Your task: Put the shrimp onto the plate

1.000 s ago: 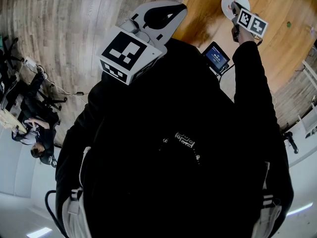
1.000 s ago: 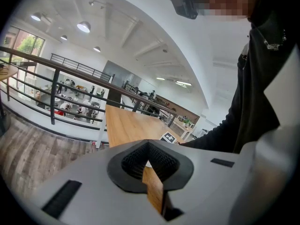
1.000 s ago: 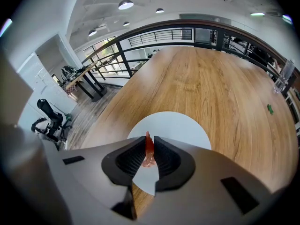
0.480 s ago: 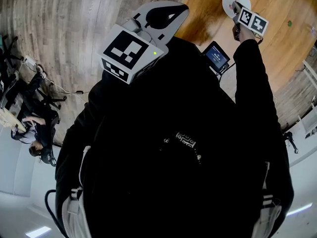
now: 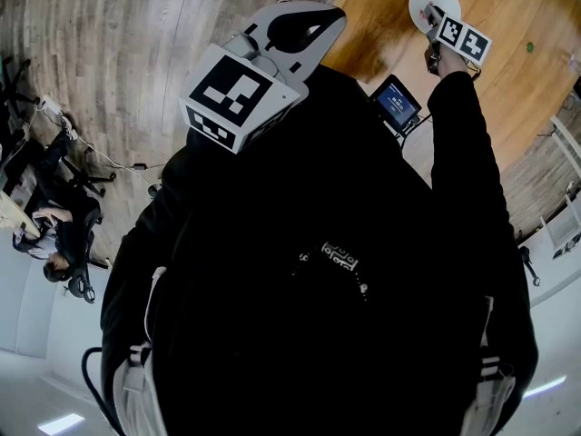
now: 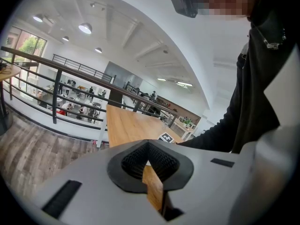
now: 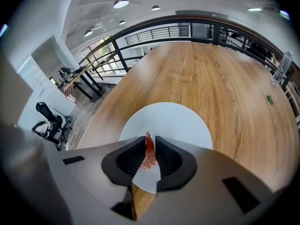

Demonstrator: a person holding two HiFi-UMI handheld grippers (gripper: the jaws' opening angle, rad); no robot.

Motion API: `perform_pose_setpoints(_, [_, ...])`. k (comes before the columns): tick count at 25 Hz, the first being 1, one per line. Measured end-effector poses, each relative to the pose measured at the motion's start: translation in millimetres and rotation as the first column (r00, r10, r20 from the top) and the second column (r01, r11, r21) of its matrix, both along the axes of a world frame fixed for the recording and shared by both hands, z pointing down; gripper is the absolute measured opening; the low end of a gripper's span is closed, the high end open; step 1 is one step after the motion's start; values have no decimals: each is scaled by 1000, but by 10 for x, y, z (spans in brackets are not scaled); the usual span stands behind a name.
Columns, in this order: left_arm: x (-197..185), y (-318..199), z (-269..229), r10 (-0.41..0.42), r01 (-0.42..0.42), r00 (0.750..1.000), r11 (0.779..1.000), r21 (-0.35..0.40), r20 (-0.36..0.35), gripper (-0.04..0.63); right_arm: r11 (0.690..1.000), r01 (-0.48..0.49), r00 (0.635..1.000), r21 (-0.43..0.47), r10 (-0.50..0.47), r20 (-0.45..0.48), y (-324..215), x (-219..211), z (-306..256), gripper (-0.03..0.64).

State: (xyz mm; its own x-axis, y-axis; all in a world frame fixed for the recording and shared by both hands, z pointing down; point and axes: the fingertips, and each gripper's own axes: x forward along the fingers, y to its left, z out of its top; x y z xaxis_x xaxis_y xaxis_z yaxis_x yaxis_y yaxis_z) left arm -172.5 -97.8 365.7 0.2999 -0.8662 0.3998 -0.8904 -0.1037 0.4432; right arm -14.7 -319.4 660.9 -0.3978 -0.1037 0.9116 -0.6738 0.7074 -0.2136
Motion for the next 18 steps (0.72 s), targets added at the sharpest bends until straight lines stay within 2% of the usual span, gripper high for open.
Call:
perform_pose_setpoints(10, [279,62,-88,-10,9,1000,1000,15,24,-5,999,-23,996,31,20,87,-64,75,-221,63])
perform_pose_setpoints(18, [438,124,-59,-17,16,1000,1000,23,16,-5,999,-10,995,47,5,105,-19,138,-298,63])
